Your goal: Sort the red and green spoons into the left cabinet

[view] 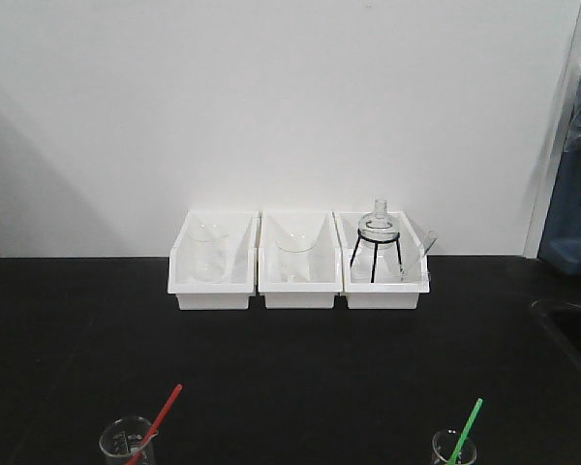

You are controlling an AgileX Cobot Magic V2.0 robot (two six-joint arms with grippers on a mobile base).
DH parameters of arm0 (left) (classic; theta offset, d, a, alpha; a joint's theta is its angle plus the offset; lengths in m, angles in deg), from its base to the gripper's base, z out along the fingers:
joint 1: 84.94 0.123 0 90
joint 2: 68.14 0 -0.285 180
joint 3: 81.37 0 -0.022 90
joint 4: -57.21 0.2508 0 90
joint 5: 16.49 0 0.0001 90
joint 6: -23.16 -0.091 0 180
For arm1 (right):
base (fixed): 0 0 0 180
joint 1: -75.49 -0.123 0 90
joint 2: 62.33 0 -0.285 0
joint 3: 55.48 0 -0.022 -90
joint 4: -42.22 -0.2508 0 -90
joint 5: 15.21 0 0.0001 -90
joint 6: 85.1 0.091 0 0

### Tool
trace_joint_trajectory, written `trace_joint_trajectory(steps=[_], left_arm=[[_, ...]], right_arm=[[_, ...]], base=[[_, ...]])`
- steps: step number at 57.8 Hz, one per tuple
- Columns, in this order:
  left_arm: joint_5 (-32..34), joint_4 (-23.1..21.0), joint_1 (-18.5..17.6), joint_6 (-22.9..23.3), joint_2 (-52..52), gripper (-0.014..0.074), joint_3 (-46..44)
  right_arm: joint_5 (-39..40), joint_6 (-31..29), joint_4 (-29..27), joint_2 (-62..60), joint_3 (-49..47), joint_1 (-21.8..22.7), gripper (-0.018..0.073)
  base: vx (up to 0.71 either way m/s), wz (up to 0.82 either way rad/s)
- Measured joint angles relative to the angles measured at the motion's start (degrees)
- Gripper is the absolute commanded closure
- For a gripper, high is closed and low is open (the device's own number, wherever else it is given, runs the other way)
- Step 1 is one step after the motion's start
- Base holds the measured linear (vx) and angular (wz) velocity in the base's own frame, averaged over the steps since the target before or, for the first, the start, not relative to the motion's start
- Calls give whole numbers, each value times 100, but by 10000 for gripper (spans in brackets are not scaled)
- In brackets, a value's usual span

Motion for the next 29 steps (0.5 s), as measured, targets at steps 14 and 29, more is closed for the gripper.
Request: trace_joint_trajectory(steps=[14, 29], left_arm=[[690, 63, 0, 541, 0, 603, -701], [-750, 531, 0, 541, -356, 603, -1750]], right_arm=[[-324, 59, -168, 84, -541, 0, 564], [-1105, -12, 105, 1159, -1818, 0, 550]], base=[[0, 0], [0, 0]])
